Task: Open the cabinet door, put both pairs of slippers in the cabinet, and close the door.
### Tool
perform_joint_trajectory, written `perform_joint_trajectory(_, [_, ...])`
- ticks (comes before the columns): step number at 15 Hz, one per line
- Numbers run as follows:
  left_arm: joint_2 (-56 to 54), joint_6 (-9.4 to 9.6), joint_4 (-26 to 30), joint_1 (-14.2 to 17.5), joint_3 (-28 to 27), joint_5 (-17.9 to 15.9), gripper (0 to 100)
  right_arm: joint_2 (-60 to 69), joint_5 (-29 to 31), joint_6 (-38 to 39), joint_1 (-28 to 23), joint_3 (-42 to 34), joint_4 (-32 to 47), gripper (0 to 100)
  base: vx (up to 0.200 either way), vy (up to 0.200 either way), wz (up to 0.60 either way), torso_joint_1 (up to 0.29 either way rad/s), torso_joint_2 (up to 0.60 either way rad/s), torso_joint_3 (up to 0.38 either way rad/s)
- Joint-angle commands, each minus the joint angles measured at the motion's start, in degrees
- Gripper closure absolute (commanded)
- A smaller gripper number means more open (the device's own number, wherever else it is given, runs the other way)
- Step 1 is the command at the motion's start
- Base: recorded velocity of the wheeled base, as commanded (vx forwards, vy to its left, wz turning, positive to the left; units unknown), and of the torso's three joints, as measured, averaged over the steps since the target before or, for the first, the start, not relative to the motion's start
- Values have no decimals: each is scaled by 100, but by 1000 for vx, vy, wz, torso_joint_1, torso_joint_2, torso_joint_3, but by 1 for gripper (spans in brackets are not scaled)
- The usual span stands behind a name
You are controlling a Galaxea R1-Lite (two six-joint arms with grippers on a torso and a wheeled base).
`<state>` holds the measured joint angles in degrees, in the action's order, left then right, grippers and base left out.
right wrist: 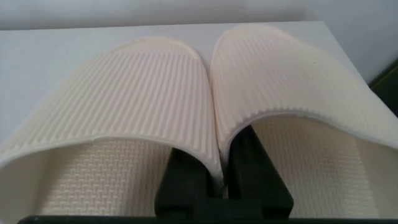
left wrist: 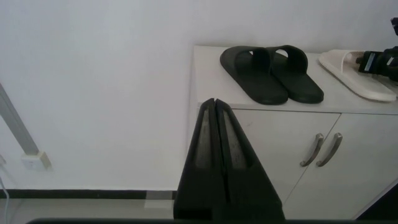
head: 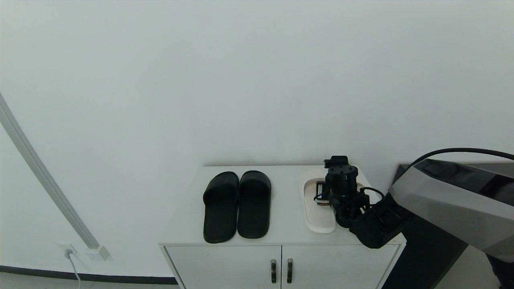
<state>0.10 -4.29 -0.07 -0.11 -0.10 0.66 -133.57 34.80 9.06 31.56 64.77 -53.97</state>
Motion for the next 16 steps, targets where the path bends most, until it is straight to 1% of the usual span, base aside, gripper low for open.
perform_joint_trajectory(1, [8,-2,-1,2,1,4,100,420,-9,-44,113,-122,-8,100,0,0,0,0,0,0])
perform_joint_trajectory(3, [8,-2,-1,-7,1,4,100,771,-35,-97,254,-307,18,100,0,0,0,0,0,0])
perform_joint_trajectory(4, [8,-2,-1,-7,1,-4,100,1193,-220,-352,368,-738,9,100,0,0,0,0,0,0])
perform_joint_trajectory(6, [8,7,-1,-7,1,-13,100,1861,-976,-519,650,-1476,0,100,0,0,0,0,0,0])
perform_joint_trajectory(8, [8,51,-1,-7,1,-4,100,2397,-1529,-528,878,-2030,27,100,0,0,0,0,0,0])
perform_joint_trajectory(9, [8,16,-1,-7,1,-4,100,2705,-1881,-528,984,-2346,27,100,0,0,0,0,0,0])
perform_joint_trajectory(11, [8,16,-1,-7,1,-13,100,3303,-2698,-537,1080,-2926,97,100,0,0,0,0,0,0])
perform_joint_trajectory(14, [8,16,-1,2,1,-4,100,3874,-3445,-563,1256,-3295,633,100,0,0,0,0,0,0])
perform_joint_trajectory(15, [8,16,-1,2,1,-4,100,4102,-3850,-563,1344,-3348,1002,100,0,0,0,0,0,0])
perform_joint_trajectory(16, [8,16,-1,2,1,-13,100,4164,-3902,-563,1397,-3348,1160,100,0,0,0,0,0,0])
